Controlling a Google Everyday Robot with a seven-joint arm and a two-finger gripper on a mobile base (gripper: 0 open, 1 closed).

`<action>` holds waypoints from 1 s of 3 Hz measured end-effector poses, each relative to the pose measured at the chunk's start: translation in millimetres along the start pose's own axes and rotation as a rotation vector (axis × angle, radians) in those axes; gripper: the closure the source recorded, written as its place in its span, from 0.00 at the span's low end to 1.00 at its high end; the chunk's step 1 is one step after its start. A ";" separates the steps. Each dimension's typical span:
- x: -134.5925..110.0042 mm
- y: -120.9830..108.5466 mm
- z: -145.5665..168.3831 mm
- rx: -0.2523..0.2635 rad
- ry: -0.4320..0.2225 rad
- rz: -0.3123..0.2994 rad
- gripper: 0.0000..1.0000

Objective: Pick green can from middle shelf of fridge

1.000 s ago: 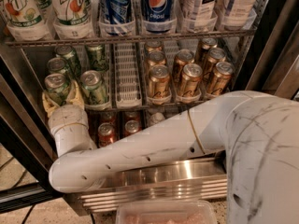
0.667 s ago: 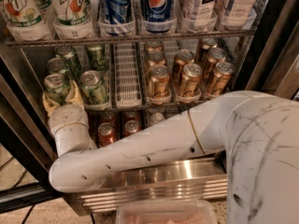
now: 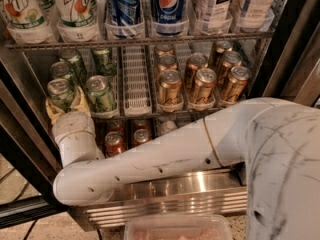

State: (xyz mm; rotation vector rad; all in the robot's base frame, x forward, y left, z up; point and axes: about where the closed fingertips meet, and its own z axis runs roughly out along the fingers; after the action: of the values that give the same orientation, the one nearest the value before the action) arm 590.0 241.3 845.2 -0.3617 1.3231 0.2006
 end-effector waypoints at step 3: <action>-38.4 -4.3 -3.7 -0.060 0.079 0.126 1.00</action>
Offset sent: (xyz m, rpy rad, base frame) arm -0.0122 -0.0047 0.0421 0.0924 0.1327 0.0801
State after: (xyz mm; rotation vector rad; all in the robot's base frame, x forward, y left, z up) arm 579.0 238.3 882.3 -0.3398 1.4214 0.3353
